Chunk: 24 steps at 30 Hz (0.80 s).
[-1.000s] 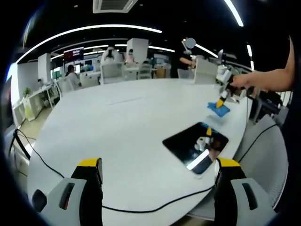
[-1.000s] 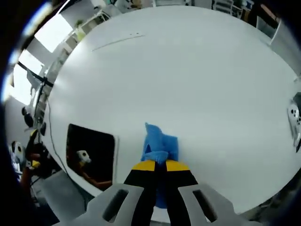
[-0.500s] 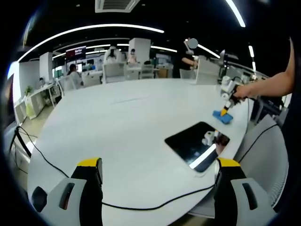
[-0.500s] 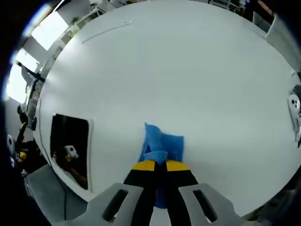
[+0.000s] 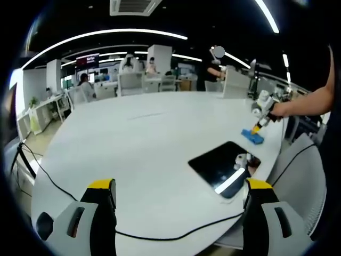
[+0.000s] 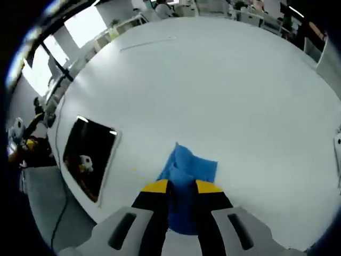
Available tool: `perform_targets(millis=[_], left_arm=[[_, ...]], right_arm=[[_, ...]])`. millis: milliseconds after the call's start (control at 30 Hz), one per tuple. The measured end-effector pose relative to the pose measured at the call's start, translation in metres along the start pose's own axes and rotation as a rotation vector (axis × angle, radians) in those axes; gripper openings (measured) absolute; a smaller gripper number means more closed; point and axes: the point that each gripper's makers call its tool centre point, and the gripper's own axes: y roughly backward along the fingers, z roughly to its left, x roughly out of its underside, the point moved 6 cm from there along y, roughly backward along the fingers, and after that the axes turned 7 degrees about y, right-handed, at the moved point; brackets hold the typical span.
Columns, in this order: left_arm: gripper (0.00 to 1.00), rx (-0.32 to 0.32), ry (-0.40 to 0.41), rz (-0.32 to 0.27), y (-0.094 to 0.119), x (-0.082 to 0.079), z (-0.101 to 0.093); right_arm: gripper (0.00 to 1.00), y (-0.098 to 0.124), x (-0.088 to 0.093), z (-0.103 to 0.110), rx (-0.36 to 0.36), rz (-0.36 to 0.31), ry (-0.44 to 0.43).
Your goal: Wipe the mirror surface with the cleaning cloth until all visible marks leave the cleaned area.
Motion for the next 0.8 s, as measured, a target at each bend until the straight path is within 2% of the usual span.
perform_targets(millis=[67,167,200,267,333,400,467,567,667,700,733,800], left_arm=[[1.0,-0.002,0.0,0.001,0.0,0.0,0.001],[1.0,-0.004,0.003,-0.004,0.0,-0.001,0.002],[1.0,-0.003,0.006,-0.003,0.0,0.0,0.002],[1.0,-0.004,0.003,-0.002,-0.001,0.001,0.001],[1.0,-0.004,0.004,0.002,-0.002,0.002,0.001],[1.0,-0.006,0.0,0.005,-0.002,0.003,0.0],[1.0,-0.006,-0.001,0.003,-0.001,0.003,-0.001],[1.0,-0.009,-0.005,-0.004,0.001,0.004,0.001],[1.0,-0.018,-0.002,-0.002,0.005,0.008,0.001],[1.0,-0.019,-0.001,-0.001,0.006,0.009,0.001],[1.0,-0.022,-0.001,0.006,0.007,0.011,0.002],[1.0,-0.027,-0.002,0.004,0.008,0.011,0.002]], right_arm=[[0.36,0.014,0.002,-0.005,-0.001,-0.063,0.02],[0.64,0.031,0.002,-0.006,-0.009,-0.204,0.201],[0.76,0.035,0.003,-0.006,-0.011,-0.24,0.251],[0.87,0.044,0.007,-0.006,-0.022,-0.32,0.333],[0.96,0.051,0.013,-0.004,-0.047,-0.371,0.339],[1.0,0.058,0.018,-0.001,-0.064,-0.415,0.345],[1.0,0.064,0.025,0.004,-0.069,-0.438,0.354],[1.0,0.066,0.035,0.006,-0.071,-0.452,0.351],[1.0,0.07,0.042,0.005,-0.062,-0.459,0.322],[1.0,0.073,0.043,0.001,-0.024,-0.474,0.272],[1.0,0.076,0.043,0.001,-0.017,-0.493,0.253],[1.0,0.079,0.044,0.002,-0.02,-0.523,0.279]])
